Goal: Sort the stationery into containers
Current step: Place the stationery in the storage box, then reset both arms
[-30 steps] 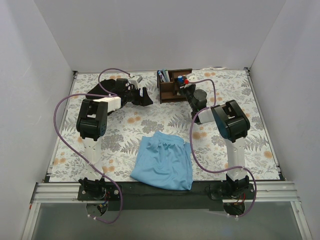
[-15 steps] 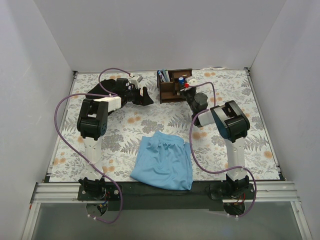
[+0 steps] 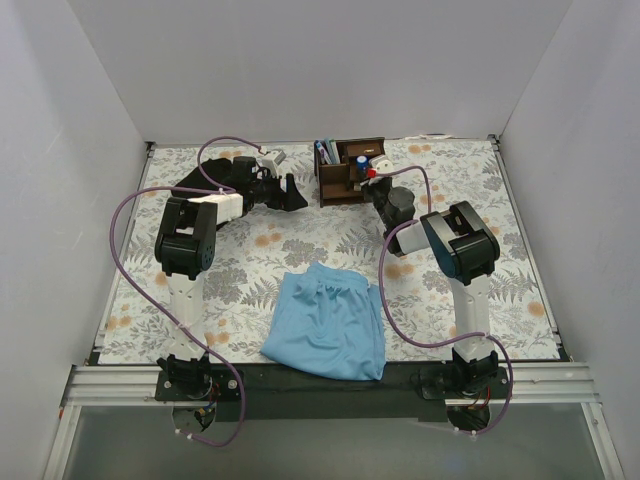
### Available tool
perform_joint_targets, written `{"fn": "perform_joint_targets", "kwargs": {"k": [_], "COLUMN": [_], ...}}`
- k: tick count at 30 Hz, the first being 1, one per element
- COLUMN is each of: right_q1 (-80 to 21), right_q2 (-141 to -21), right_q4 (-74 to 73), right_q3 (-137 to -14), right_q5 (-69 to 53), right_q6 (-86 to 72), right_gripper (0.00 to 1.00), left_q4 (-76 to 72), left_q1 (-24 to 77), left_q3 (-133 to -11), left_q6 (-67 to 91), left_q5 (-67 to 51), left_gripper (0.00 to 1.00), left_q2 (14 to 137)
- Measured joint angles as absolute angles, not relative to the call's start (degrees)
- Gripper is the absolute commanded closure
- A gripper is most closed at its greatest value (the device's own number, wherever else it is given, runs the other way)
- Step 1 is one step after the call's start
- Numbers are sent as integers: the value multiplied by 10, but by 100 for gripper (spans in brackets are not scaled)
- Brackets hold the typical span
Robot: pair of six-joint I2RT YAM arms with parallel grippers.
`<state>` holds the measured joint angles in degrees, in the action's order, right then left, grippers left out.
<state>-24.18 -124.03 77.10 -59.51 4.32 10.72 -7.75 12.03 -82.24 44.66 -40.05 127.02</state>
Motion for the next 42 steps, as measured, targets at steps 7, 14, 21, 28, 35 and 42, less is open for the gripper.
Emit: {"fn": "perform_joint_targets", "kwargs": {"k": [7,14,21,28,35,42], "right_q1": [-242,-242,-241,-241,-241,-241], "right_q2": [-1242,-1248,-1250,-1250,-1215,-1123], "right_q4": [761,750,749,749,745,740], "right_q3": [-606,-620,-622,-620,-562,-481], "right_q5": [43,43,43,41,39,23], "right_q6": [110,118,115,111,115,123], "right_gripper": [65,39,37,37,37,2], "left_q4": [-79,-79,-78,-78,-78,-83], "left_q1": [120,120,121,120,120,121], "left_q3": [-823,-825,-826,-826,-826,-807], "left_q6": [446,446,446,446,447,443], "left_q5": [-401,-402,-402,-402,-403,-396], "left_gripper": [26,26,26,26,26,23], "left_q2": [1271,1272,1272,1272,1272,1259]}}
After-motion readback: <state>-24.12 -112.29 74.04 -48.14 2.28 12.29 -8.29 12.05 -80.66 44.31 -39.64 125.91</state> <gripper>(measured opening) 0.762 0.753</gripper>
